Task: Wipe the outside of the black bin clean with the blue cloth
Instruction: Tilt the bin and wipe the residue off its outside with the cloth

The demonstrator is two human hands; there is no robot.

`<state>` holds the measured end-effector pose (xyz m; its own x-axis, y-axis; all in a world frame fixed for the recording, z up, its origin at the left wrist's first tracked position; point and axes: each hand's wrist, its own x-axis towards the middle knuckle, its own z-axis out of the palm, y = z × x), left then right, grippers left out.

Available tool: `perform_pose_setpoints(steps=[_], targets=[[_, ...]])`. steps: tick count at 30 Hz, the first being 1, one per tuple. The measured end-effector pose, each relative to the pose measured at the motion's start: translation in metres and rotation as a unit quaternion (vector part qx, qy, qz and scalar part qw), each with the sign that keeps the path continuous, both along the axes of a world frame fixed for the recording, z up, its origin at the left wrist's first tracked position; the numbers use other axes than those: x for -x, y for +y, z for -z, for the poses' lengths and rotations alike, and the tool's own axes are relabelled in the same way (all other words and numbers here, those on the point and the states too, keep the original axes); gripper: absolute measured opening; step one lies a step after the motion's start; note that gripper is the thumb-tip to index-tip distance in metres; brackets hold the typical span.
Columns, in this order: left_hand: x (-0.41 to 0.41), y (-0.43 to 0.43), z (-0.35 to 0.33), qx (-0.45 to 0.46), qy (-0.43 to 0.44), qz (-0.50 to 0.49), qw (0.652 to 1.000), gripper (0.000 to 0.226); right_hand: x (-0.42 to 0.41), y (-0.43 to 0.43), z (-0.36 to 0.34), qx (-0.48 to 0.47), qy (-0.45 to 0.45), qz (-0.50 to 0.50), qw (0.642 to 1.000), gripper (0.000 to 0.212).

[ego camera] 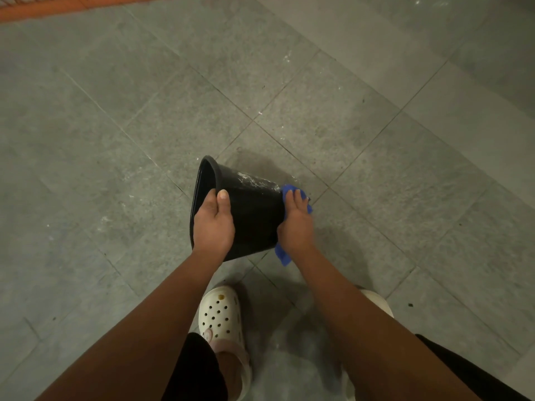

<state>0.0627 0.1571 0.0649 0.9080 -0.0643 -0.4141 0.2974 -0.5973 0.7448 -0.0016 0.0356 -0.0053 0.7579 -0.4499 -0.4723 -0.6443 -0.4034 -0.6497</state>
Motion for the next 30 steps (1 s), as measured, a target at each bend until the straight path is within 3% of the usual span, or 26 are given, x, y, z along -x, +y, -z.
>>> perform_pose_setpoints(steps=[6,9,12,16,19,23,27,30], targets=[[-0.004,0.005,-0.001,0.015,0.004,-0.022,1.0,0.025,0.007,0.019,-0.006,-0.021,-0.035,0.05,0.998,0.073],[-0.003,0.003,-0.001,0.012,0.003,-0.027,1.0,0.038,0.006,0.016,-0.004,-0.008,-0.062,0.026,0.998,0.073],[-0.002,0.002,0.0,0.018,0.001,-0.035,0.999,0.039,0.006,-0.002,0.002,-0.002,-0.022,-0.004,1.0,0.073],[-0.003,0.003,-0.001,0.011,-0.003,-0.021,1.0,0.032,0.004,0.006,-0.004,-0.019,0.025,0.049,0.998,0.07],[-0.003,0.002,-0.002,-0.008,-0.008,0.007,1.0,0.024,-0.002,0.02,-0.008,-0.032,0.007,0.084,0.996,0.07],[-0.002,0.003,-0.001,-0.016,-0.015,0.019,1.0,0.025,-0.003,0.01,-0.003,-0.026,-0.042,0.033,0.998,0.072],[-0.002,0.005,-0.001,-0.02,-0.016,0.028,0.999,0.036,0.004,-0.005,0.002,-0.027,0.005,0.042,0.999,0.071],[-0.002,0.007,0.0,-0.014,-0.008,0.022,1.0,0.026,0.003,0.012,-0.005,-0.024,0.017,0.057,0.998,0.072]])
